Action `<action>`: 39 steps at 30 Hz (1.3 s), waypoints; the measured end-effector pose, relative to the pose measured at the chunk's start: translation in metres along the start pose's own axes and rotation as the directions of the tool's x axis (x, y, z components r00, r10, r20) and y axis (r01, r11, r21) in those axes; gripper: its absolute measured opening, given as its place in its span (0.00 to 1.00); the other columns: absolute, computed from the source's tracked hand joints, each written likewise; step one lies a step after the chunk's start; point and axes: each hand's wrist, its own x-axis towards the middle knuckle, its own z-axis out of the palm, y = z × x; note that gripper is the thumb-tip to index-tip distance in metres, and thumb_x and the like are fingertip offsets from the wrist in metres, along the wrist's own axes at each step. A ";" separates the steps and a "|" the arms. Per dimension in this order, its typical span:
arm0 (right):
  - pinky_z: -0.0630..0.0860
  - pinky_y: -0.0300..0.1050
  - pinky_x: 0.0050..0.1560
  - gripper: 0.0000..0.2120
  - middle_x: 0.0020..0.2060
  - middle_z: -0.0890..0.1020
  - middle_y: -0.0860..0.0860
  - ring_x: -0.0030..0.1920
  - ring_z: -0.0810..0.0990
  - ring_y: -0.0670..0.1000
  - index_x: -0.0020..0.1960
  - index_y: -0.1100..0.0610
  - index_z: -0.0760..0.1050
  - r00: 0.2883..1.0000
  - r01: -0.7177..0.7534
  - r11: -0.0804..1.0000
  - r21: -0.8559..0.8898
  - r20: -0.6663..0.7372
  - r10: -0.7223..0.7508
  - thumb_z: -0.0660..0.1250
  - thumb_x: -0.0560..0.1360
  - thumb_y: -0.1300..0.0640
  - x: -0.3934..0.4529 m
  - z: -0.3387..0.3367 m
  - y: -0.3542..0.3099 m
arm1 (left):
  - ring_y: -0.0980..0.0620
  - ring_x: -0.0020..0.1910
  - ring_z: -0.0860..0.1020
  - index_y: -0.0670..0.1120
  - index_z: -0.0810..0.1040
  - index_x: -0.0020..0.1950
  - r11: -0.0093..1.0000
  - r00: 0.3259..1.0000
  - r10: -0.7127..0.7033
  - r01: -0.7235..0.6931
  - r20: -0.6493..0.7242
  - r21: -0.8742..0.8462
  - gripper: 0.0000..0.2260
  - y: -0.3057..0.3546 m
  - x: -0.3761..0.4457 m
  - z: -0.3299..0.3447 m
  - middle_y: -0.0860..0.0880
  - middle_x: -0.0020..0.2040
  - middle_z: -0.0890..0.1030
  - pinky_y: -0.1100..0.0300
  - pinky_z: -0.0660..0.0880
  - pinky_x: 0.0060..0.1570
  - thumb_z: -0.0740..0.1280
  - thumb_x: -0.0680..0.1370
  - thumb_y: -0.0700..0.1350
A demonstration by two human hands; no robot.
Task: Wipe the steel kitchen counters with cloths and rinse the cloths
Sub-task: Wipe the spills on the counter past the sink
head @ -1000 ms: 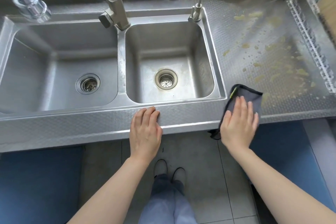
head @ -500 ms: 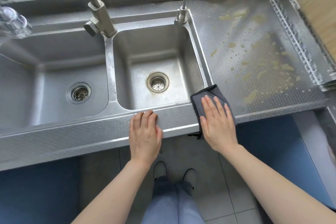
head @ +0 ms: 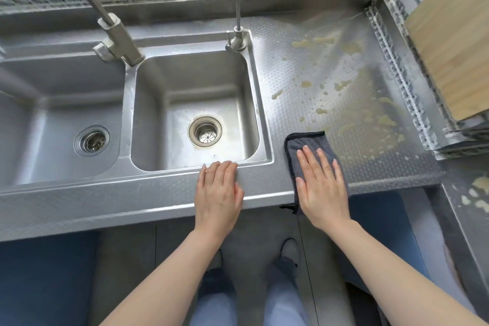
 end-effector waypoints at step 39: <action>0.44 0.58 0.78 0.30 0.80 0.51 0.50 0.80 0.47 0.56 0.80 0.52 0.49 0.974 -0.222 0.974 0.050 -0.023 0.224 0.47 0.81 0.44 0.108 -0.025 0.196 | 0.41 0.43 0.73 0.42 0.79 0.46 0.951 0.967 -0.250 0.253 -0.037 0.175 0.10 0.101 0.048 0.037 0.44 0.42 0.78 0.47 0.70 0.43 0.61 0.77 0.46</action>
